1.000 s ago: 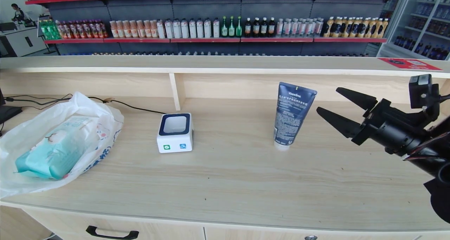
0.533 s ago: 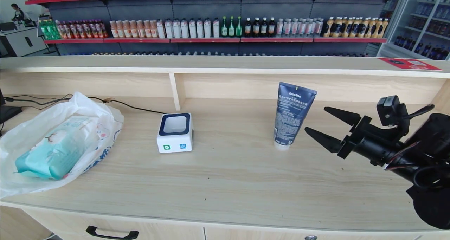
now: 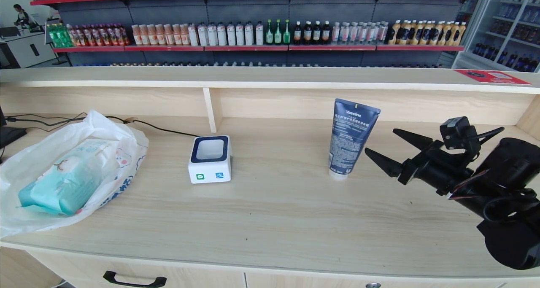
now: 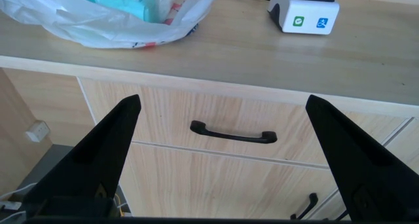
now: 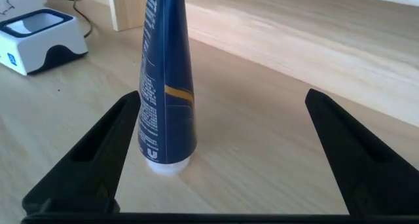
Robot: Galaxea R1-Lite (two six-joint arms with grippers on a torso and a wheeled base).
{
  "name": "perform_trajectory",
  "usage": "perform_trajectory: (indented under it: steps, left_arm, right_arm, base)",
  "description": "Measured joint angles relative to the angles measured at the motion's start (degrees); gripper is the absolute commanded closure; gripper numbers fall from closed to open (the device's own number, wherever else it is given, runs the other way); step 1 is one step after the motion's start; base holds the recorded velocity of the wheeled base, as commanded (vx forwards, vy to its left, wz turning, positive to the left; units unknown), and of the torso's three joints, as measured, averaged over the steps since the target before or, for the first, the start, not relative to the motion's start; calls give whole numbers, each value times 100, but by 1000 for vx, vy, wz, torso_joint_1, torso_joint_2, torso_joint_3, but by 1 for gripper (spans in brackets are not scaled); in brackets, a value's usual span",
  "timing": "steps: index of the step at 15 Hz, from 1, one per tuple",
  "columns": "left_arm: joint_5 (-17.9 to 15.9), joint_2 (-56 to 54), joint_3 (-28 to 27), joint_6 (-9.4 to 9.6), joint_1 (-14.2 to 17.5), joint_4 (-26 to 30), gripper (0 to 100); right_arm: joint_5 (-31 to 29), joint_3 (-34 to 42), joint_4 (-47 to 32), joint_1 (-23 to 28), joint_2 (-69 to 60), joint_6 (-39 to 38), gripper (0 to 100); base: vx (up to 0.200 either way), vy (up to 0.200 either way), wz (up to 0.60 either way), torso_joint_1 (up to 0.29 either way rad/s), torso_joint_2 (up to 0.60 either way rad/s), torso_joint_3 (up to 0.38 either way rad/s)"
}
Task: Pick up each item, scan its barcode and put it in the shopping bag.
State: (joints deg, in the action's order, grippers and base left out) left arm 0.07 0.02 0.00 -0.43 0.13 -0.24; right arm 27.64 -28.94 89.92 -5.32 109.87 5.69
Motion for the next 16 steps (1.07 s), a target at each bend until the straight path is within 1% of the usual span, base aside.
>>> perform_trajectory:
  steps: [1,3,5,11,16]
  left_arm:
    - [0,0,0,0,0,0,0]
    - [0,0,0,0,0,2,0]
    - [0,0,0,0,2,0,0]
    - [0,0,0,0,5,0,0]
    - [0,0,0,0,0,0,0]
  right_arm:
    - [-123,-18,0,-46,16,0,0]
    - [-183,-110,2,-166,71,11,0]
    - [-191,-221,-1,-207,154,18,0]
    - [-189,-221,2,-254,230,18,0]
    - [-189,-236,2,-642,319,0,0]
  base:
    - [0,0,0,0,0,0]
    - [0,0,0,0,0,0]
    - [0,0,0,0,0,0]
    - [0,0,0,0,0,0]
    - [0,0,0,0,0,0]
